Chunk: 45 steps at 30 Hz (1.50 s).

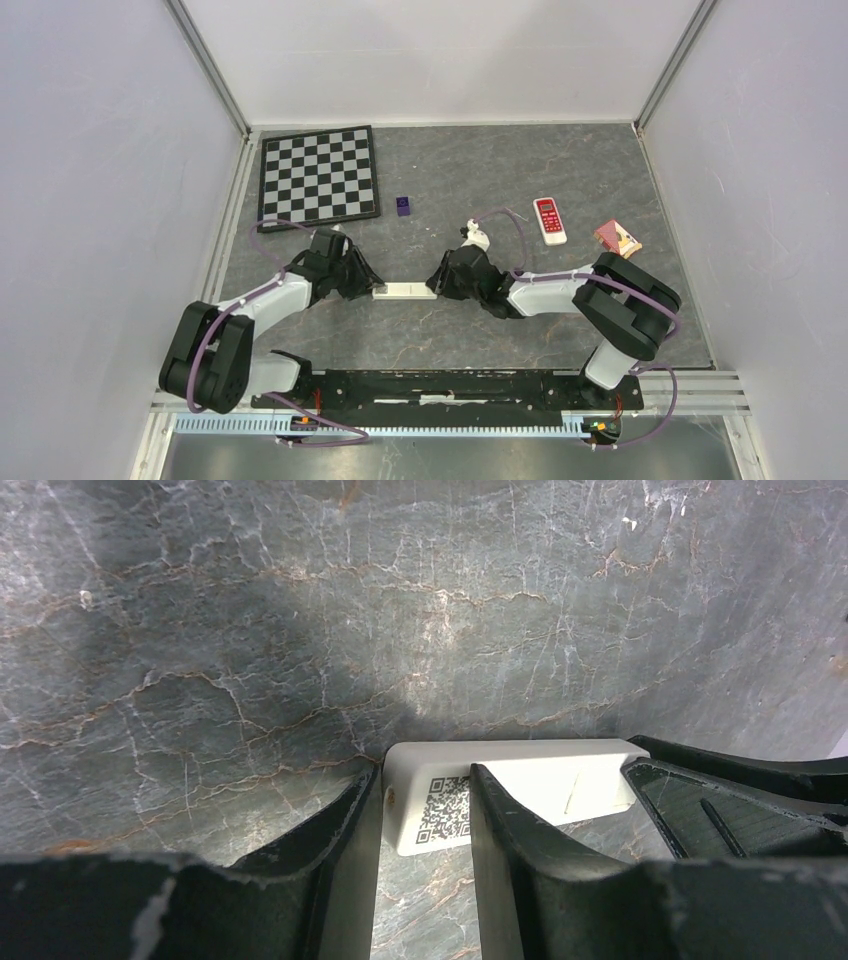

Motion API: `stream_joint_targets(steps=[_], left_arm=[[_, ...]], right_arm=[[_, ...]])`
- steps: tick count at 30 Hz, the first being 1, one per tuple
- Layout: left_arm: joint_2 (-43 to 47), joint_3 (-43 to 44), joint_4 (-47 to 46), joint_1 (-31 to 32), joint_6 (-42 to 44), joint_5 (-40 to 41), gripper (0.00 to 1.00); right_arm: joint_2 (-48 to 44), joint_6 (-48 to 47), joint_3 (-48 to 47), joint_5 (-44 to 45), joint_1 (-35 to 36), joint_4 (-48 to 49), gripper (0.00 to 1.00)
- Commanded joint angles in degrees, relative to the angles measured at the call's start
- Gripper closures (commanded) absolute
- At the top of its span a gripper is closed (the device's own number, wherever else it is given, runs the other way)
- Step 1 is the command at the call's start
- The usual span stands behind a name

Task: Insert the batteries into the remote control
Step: Load the battery cover into the remote control.

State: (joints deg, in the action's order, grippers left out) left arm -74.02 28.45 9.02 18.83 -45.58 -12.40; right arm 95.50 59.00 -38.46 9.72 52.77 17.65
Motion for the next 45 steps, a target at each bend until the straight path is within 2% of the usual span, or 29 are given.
stream_joint_targets(steps=[1, 15, 24, 28, 33, 38, 42, 45], left_arm=[[0.1, -3.1, 0.8, 1.3, -1.9, -2.4, 0.58], [-0.8, -7.4, -7.6, 1.4, -3.6, -10.3, 0.62], [1.0, -10.5, -10.9, 1.3, -2.1, -9.1, 0.66], [3.0, -10.6, -9.4, 1.4, -1.5, -7.4, 0.62], [6.0, -10.9, -6.2, 1.4, -0.8, -5.0, 0.53], [7.8, -11.6, -5.3, 1.3, -0.8, -3.6, 0.39], [8.5, -11.7, -4.9, 1.3, -0.7, -2.7, 0.31], [8.5, -11.6, -4.0, 1.3, -0.3, -1.9, 0.29]], right_arm=[[0.6, 1.8, -0.6, -1.2, 2.5, -6.6, 0.64], [7.0, 16.6, -2.6, 3.3, 10.7, -7.9, 0.73], [10.0, 15.1, -8.4, 5.2, 13.8, -12.9, 0.74], [5.9, 13.1, -6.5, 10.0, 13.5, -15.0, 0.64], [0.8, 7.4, -6.1, 13.7, 11.6, -17.5, 0.52], [-2.8, 0.0, -7.3, 15.2, 10.3, -19.0, 0.24], [-4.1, -3.4, -7.3, 14.2, 8.6, -19.0, 0.21], [-4.4, -5.5, -6.4, 13.5, 7.6, -19.6, 0.22]])
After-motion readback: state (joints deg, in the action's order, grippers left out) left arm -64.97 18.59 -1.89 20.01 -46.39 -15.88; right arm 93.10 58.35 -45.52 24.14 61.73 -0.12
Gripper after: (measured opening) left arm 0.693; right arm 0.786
